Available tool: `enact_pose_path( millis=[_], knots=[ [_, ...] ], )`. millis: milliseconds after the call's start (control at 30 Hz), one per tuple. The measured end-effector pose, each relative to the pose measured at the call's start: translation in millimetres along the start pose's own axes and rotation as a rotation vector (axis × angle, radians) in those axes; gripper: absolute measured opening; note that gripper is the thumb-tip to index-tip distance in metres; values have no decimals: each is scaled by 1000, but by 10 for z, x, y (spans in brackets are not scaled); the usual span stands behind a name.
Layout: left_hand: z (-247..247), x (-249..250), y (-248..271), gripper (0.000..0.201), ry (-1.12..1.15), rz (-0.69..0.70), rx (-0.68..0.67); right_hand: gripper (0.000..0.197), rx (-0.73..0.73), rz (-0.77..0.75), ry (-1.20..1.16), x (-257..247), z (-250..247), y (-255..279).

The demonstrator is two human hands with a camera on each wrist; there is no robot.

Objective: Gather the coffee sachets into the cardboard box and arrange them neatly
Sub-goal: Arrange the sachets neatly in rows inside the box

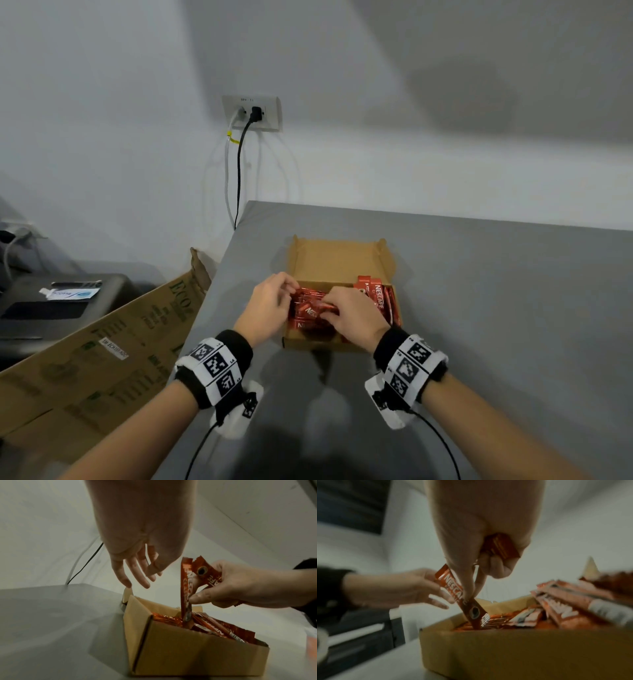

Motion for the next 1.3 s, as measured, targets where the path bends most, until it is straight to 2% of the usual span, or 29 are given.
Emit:
enact_pose_path(
  millis=[67,133,233,333,433,533,700,900,1033,1167,1300],
  knots=[
    [-35,-18,3,17,21,44,-43,22,-89,-16,162,-63,41,-22],
    [-58,21,2,18,42,122,-156,23,-160,-13,316,-119,55,-48],
    [-105,73,-41,17,140,140,-307,23,-245,8,461,-187,80,-74],
    [-143,63,-122,9,85,151,-368,22,-267,38,479,-191,97,-110],
    [-138,60,-182,13,-65,203,-445,20,-261,38,441,-163,118,-150],
    [-83,54,-174,9,-183,266,-477,19,-271,21,418,-131,166,-163],
    [38,35,-96,5,-312,326,-438,16,-253,-3,389,-55,189,-175],
    [121,71,-71,5,-475,380,-354,21,-275,-31,394,-36,231,-178],
    [189,38,-79,6,-487,367,-339,23,-260,-29,395,-27,149,-157],
    [288,-29,-67,16,-445,375,-380,24,-267,16,464,36,82,-133],
    [312,-52,-68,14,-431,389,-386,22,-246,30,419,66,99,-97]
  ],
)
Point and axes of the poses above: each hand's wrist, its own y-axis away from the middle knuckle, its own z-axis out of the palm, x = y × z, the point moved 1 cm from there along -y, towards the middle knuckle, and after that the axes turned 15 degrees about -y, right-handed, at the moved point
